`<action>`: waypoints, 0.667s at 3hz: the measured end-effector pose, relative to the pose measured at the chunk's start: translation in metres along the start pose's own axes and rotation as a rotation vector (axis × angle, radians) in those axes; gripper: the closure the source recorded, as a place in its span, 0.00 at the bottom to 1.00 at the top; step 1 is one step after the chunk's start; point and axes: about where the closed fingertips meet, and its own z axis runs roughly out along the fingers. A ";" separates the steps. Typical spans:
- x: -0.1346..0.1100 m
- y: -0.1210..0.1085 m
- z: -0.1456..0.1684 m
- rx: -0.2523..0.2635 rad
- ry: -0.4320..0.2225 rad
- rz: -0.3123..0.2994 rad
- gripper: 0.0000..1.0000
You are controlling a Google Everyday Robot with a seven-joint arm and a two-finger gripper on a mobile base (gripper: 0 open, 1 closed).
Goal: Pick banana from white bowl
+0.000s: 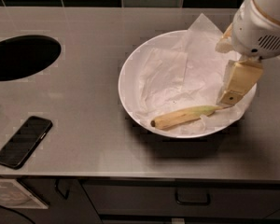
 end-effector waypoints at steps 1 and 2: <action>-0.004 -0.001 0.012 -0.019 0.004 -0.004 0.25; 0.005 0.003 0.025 -0.044 0.008 0.021 0.29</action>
Offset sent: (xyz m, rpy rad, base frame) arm -0.0007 -0.0102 -0.0466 0.0094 0.0989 -0.0416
